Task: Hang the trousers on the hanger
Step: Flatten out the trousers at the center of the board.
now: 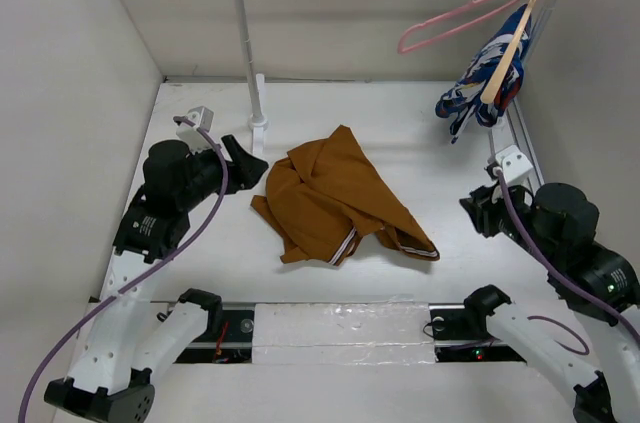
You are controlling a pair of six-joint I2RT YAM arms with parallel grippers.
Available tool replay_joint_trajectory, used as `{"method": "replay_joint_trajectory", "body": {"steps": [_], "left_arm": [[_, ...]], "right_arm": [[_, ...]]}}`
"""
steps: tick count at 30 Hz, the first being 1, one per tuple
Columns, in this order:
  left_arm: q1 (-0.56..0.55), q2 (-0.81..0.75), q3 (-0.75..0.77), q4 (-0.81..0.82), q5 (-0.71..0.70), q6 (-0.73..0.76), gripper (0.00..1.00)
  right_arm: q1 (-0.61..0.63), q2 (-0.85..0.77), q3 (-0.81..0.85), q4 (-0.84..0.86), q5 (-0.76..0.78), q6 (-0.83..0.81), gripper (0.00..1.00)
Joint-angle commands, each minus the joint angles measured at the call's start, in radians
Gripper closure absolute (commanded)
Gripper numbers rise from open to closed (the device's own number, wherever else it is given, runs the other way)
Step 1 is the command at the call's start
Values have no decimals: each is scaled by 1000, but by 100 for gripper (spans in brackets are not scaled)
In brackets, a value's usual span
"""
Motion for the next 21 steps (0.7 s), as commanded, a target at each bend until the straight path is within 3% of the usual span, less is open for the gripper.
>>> {"method": "replay_joint_trajectory", "body": {"steps": [1,2,7,9,10,12,13,14,16,19,21], "left_arm": [[0,-18,-8,-28,-28,-20,46],[0,-23,-10,-42,-60,-20,55],[-9,-26,51,-169,-259,-25,70],[-9,3,99,-209,-350,-32,85],[-9,50,99,-219,-320,-36,93],[-9,69,68,-219,-228,-42,100],[-9,100,41,-214,-189,-46,100],[-9,104,-29,-202,-102,-61,100],[-9,73,-123,-122,-11,-95,100],[-9,-7,-289,-15,128,-169,100],[-9,-23,-358,4,155,-177,85]], "right_arm": [[8,8,-19,-64,22,63,100],[8,18,-30,-82,31,78,100],[8,-9,-103,-148,51,152,100],[8,-11,-132,-165,41,172,91],[8,-6,-164,-165,18,180,78],[8,-4,-206,-153,-16,183,62],[8,-6,-223,-146,-25,187,40],[8,-9,-261,-140,-25,192,32],[8,-17,-298,-111,-61,198,23],[8,-11,-332,-65,-71,203,21],[8,35,-365,-25,-94,206,21]]}}
